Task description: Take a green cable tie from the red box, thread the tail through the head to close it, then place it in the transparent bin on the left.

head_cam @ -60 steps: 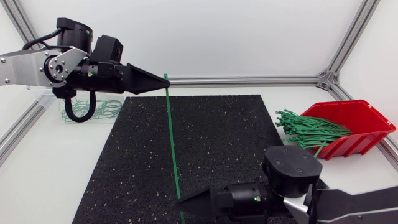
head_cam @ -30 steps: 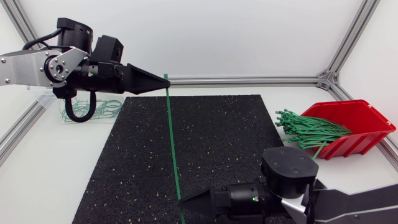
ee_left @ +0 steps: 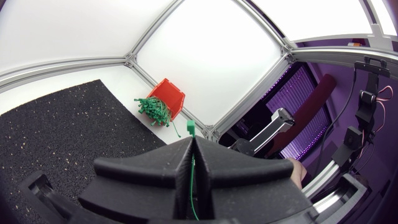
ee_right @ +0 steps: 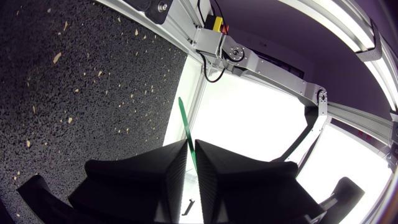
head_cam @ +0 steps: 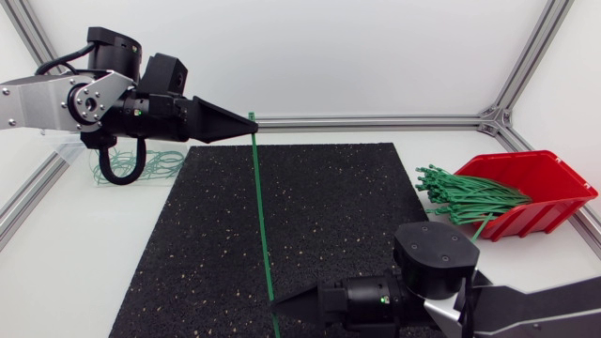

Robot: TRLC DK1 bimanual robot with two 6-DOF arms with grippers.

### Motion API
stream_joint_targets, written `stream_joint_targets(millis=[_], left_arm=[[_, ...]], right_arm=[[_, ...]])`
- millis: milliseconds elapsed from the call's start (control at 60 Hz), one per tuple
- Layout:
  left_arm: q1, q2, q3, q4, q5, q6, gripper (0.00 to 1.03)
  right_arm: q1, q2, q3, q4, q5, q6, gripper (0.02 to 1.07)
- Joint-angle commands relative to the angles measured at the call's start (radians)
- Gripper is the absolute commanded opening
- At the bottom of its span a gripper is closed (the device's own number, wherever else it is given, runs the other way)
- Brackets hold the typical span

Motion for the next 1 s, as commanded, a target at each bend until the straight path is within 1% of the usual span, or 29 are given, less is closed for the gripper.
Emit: stream_joint_targets(millis=[0, 267, 417, 467, 500, 667, 733, 867, 983], left_arm=[[-0.007, 0.012, 0.005, -0.008, 0.015, 0.014, 0.03], [-0.014, 0.014, 0.031, -0.021, 0.007, 0.013, 0.03], [-0.016, 0.012, 0.034, -0.022, 0.006, 0.013, 0.03], [-0.016, 0.009, 0.035, -0.027, 0.006, 0.013, 0.03], [-0.016, 0.001, 0.035, -0.031, 0.006, 0.013, 0.03], [-0.016, -0.025, 0.035, -0.048, 0.004, 0.013, 0.03], [-0.016, -0.028, 0.032, -0.050, 0.004, 0.014, 0.03], [-0.016, -0.034, 0.021, -0.050, 0.004, 0.014, 0.03], [-0.016, -0.042, 0.011, -0.050, 0.004, 0.016, 0.03]], right_arm=[[0.000, -0.006, -0.001, 0.017, 0.000, -0.036, 0.08], [-0.049, -0.003, 0.068, 0.017, 0.000, -0.039, 0.08], [-0.059, -0.030, 0.071, 0.014, 0.014, -0.028, 0.08], [-0.049, -0.050, 0.073, 0.013, 0.049, 0.018, 0.08], [-0.029, -0.086, 0.074, 0.011, 0.084, 0.092, 0.08], [0.062, -0.198, 0.076, -0.006, 0.241, 0.323, 0.08], [0.100, -0.222, 0.068, -0.009, 0.308, 0.392, 0.08], [0.145, -0.259, 0.054, -0.009, 0.403, 0.530, 0.08], [0.212, -0.282, 0.068, -0.029, 0.532, 0.655, 0.08]])
